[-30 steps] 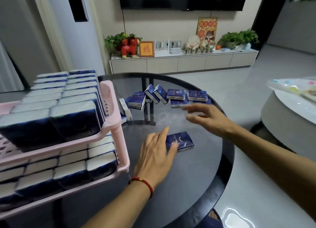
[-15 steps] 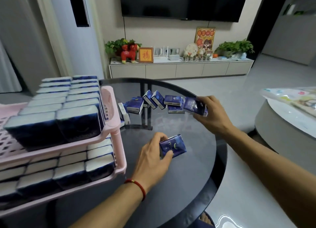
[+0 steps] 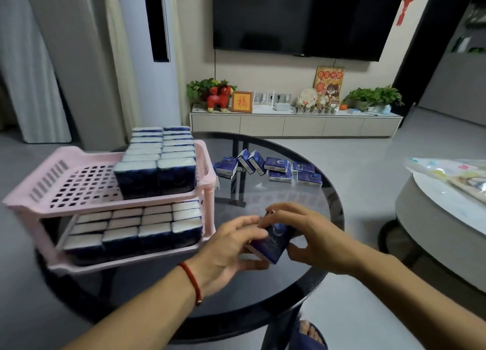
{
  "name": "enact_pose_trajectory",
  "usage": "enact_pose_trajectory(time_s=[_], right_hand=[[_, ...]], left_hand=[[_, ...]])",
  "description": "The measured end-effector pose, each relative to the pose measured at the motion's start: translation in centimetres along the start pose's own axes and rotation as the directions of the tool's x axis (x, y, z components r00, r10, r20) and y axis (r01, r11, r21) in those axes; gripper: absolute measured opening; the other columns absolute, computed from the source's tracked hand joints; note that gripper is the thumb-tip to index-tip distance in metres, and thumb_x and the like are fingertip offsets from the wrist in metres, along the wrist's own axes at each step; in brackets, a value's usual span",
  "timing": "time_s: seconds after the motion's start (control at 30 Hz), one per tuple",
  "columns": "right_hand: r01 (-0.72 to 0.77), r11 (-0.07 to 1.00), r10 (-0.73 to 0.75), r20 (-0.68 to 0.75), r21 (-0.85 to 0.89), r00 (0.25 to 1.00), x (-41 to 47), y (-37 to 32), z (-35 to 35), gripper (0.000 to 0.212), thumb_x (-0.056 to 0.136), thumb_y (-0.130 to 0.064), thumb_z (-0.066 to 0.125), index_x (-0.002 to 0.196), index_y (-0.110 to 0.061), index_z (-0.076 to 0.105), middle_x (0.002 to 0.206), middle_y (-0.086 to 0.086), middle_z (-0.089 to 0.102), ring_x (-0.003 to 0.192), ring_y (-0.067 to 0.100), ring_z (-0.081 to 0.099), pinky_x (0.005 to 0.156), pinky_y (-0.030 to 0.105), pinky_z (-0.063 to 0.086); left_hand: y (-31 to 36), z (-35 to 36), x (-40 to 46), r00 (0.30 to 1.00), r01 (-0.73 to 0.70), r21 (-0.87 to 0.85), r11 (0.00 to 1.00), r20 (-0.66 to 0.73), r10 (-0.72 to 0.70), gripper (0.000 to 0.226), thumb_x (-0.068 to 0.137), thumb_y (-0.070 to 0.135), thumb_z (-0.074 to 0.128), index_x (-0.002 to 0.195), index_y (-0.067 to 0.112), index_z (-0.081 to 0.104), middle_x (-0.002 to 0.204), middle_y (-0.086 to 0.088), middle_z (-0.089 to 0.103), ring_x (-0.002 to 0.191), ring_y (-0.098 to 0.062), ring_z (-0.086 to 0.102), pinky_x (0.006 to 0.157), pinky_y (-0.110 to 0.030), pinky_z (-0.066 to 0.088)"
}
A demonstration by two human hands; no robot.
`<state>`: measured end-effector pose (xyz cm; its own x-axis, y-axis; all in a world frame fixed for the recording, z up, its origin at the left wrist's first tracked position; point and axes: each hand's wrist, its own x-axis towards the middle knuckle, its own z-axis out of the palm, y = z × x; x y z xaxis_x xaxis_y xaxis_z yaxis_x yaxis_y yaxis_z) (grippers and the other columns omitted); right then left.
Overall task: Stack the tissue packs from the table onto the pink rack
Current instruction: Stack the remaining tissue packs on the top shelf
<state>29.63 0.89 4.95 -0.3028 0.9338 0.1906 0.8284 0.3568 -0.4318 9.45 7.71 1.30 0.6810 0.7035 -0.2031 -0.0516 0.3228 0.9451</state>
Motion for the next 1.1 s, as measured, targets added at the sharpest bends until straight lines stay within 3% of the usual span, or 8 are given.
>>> enact_pose_trajectory(time_s=[0.13, 0.27, 0.33, 0.47, 0.67, 0.83, 0.97, 1.1], right_hand=[[0.050, 0.999, -0.049, 0.014, -0.018, 0.999, 0.6, -2.9, 1.8, 0.069, 0.089, -0.005, 0.069, 0.141, -0.046, 0.048, 0.153, -0.019, 0.033, 0.135, -0.002, 0.039, 0.103, 0.015, 0.048], [-0.022, 0.975, 0.024, -0.008, 0.219, 1.000, 0.1, -4.3, 4.1, 0.083, 0.090, -0.027, 0.074, 0.155, -0.045, 0.025, 0.149, -0.021, 0.040, 0.132, -0.007, 0.042, 0.102, 0.018, 0.049], [-0.039, 0.979, 0.042, -0.008, 0.202, 0.999, 0.5, -4.7, 5.3, 0.077, 0.090, -0.031, 0.075, 0.153, -0.041, 0.032, 0.143, -0.018, 0.048, 0.124, -0.003, 0.050, 0.098, 0.022, 0.052], [-0.016, 0.987, 0.021, -0.032, 0.160, 0.999, 2.0, -5.2, 6.7, 0.055, 0.089, -0.022, 0.076, 0.139, -0.033, 0.055, 0.127, -0.012, 0.058, 0.109, 0.006, 0.062, 0.090, 0.027, 0.057], [0.008, 0.952, 0.008, -0.051, 0.306, 0.999, 2.6, -7.1, 5.3, 0.054, 0.085, -0.016, 0.079, 0.134, -0.027, 0.061, 0.121, -0.015, 0.065, 0.109, 0.001, 0.064, 0.092, 0.023, 0.057], [0.142, 0.856, -0.048, -0.198, 0.497, 0.979, 3.5, -10.7, 4.5, 0.043, 0.091, -0.023, 0.068, 0.132, -0.026, 0.058, 0.125, -0.013, 0.066, 0.115, 0.012, 0.065, 0.094, 0.031, 0.057], [0.186, 0.783, 0.017, -0.318, 0.594, 0.948, 4.7, -12.8, 4.5, 0.031, 0.093, -0.025, 0.060, 0.123, -0.030, 0.064, 0.120, -0.009, 0.069, 0.109, 0.019, 0.068, 0.089, 0.042, 0.059], [0.163, 0.792, 0.069, -0.351, 0.589, 0.934, 5.8, -13.3, 5.3, 0.025, 0.096, -0.013, 0.064, 0.112, -0.032, 0.069, 0.110, -0.011, 0.071, 0.099, 0.018, 0.069, 0.083, 0.044, 0.060]], left_hand=[[-1.1, -1.8, -2.5, 0.978, -0.130, 0.313, 0.941, -0.114, 0.173, 0.057, 0.068, 0.013, 0.083, 0.122, 0.024, 0.068, 0.113, -0.007, 0.076, 0.108, -0.025, 0.072, 0.093, -0.050, 0.059], [-1.8, -4.3, -5.3, 0.923, -0.199, 0.570, 0.797, -0.164, 0.347, 0.056, 0.068, 0.009, 0.084, 0.115, 0.030, 0.061, 0.111, 0.003, 0.074, 0.108, -0.011, 0.070, 0.095, -0.023, 0.054], [-2.2, -5.2, -6.2, 0.916, -0.201, 0.628, 0.752, -0.151, 0.371, 0.056, 0.073, 0.004, 0.082, 0.116, 0.029, 0.058, 0.112, 0.004, 0.072, 0.109, -0.007, 0.068, 0.092, -0.017, 0.052], [-2.8, -5.8, -7.1, 0.919, -0.166, 0.703, 0.692, -0.145, 0.367, 0.056, 0.077, 0.012, 0.082, 0.121, 0.034, 0.055, 0.114, 0.010, 0.070, 0.111, -0.005, 0.065, 0.095, -0.023, 0.053], [-0.5, -4.8, -9.8, 0.867, -0.194, 0.811, 0.552, -0.121, 0.483, 0.058, 0.083, 0.020, 0.078, 0.133, 0.038, 0.055, 0.121, 0.020, 0.064, 0.114, 0.008, 0.057, 0.091, -0.002, 0.040], [4.6, -5.9, -14.6, 0.819, -0.165, 0.862, 0.479, -0.150, 0.553, 0.046, 0.077, 0.022, 0.082, 0.116, 0.036, 0.062, 0.104, 0.019, 0.070, 0.098, 0.005, 0.066, 0.083, -0.009, 0.048], [11.1, -9.2, -18.7, 0.782, -0.166, 0.835, 0.525, -0.212, 0.586, 0.051, 0.070, 0.036, 0.080, 0.119, 0.038, 0.063, 0.113, 0.009, 0.072, 0.103, -0.010, 0.072, 0.094, -0.037, 0.057], [16.6, -13.9, -19.5, 0.701, -0.076, 0.878, 0.472, -0.289, 0.652, 0.052, 0.081, 0.006, 0.082, 0.121, 0.033, 0.062, 0.114, 0.010, 0.069, 0.108, -0.009, 0.067, 0.092, -0.038, 0.058]])
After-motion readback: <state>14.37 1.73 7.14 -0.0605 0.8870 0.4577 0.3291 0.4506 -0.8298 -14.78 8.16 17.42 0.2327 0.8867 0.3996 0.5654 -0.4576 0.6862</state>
